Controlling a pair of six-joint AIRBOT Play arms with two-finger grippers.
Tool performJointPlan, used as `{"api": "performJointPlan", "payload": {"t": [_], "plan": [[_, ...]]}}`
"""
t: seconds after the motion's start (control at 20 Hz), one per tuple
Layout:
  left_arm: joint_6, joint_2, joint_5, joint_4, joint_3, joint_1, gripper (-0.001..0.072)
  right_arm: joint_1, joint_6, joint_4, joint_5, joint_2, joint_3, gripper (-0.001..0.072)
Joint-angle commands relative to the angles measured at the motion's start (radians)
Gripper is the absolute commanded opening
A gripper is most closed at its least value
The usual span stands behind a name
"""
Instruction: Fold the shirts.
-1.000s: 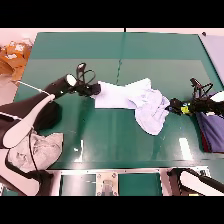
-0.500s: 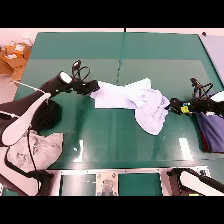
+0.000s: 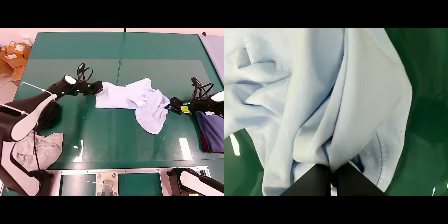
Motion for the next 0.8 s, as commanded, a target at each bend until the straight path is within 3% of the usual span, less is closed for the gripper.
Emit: {"api": "performJointPlan", "payload": {"t": [0.0,0.25,0.4,0.55,0.75], "plan": [[0.009,0.081,-0.215,0.056,0.047,0.037,0.0023,-0.022,0.012,0.002,0.026,0.002,0.039,0.0017],[-0.288,0.519,-0.384,0.574,0.047,0.126,0.0024,-0.111,0.095,0.01,0.249,0.047,0.287,0.0017],[-0.299,0.798,-0.393,0.769,0.048,0.132,0.0025,-0.115,0.118,0.096,0.275,0.18,0.397,0.0017],[-0.266,0.992,-0.383,0.788,0.059,0.132,0.0026,-0.115,0.12,0.203,0.246,0.345,0.502,0.0017],[-0.212,1.134,-0.382,0.789,0.064,0.132,0.0027,-0.115,0.119,0.204,0.23,0.53,0.631,0.0017]]}}
